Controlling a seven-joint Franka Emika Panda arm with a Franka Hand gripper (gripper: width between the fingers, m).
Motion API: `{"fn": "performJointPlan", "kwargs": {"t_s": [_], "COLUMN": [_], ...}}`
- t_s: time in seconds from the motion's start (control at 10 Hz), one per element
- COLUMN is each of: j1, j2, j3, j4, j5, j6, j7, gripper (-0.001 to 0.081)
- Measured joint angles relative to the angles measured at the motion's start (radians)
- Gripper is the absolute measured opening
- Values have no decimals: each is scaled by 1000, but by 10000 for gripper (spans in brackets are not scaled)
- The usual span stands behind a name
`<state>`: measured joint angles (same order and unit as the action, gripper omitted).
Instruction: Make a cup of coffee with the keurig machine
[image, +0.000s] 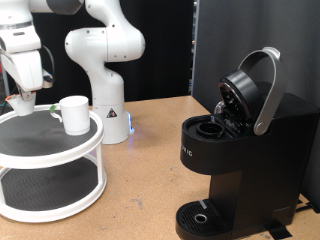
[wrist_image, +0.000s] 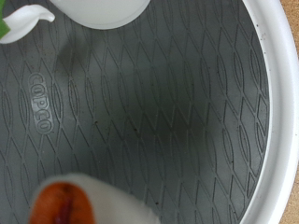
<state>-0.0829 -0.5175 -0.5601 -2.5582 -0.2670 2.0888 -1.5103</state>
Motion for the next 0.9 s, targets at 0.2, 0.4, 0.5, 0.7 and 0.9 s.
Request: {"fn": "performJointPlan", "kwargs": {"t_s": [0.2,0.4,0.5,0.7,0.9], "j1": [1,8,15,35,63], "j2": [0,0,-1,-8,-16], "j3": [0,10,23,58,106], "j4": [-2,-3,-3,-3,-1], "j5": [13,58,82,135,190], "j6": [0,3,4,9,11], "j7": [8,38,58,110,182], "gripper": [57,57,57,57,57]}}
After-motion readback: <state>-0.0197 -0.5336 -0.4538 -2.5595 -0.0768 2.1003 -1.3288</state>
